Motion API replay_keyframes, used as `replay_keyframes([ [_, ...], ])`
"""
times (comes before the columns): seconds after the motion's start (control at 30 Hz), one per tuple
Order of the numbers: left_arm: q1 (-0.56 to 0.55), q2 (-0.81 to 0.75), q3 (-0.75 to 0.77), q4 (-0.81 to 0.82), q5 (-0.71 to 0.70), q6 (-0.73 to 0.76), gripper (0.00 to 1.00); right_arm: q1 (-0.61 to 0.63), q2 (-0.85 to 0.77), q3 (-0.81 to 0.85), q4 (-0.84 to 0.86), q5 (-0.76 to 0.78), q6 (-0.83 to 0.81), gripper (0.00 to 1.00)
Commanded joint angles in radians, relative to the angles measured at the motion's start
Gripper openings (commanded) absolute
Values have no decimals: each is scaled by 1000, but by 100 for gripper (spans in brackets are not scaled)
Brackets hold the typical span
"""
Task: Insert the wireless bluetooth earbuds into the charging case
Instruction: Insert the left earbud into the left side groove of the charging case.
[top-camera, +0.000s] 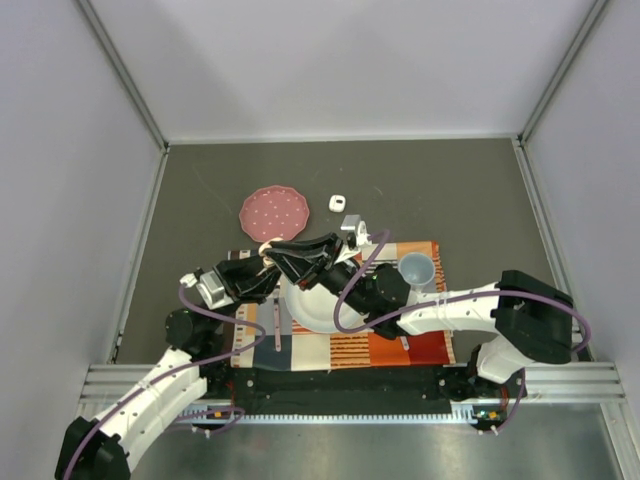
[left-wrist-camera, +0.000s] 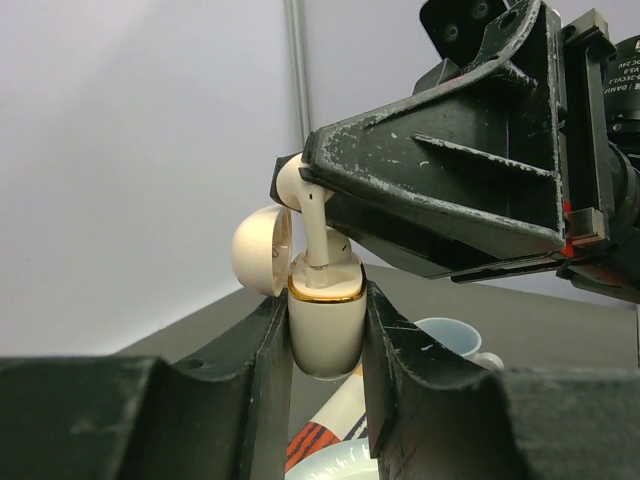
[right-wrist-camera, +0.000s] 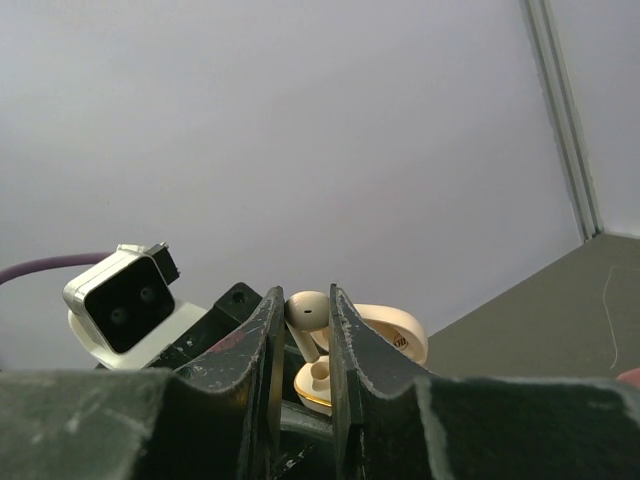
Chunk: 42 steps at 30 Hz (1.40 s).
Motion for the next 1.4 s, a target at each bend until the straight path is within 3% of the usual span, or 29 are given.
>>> replay_keyframes([
  [0.0,0,-15,9,47,-6,7,0,13,6,15,296,26,14,0],
  [0.83,0,-15,14,54,-21,6,0,22,-2,18,187,12,15,0],
  [1.17,0,-15,14,43,-21,6,0,39,-16,40,57,58,-49,0],
  [1.37,0,-19,12,43,-20,4,0,39,-2,41,65,87,-52,0],
])
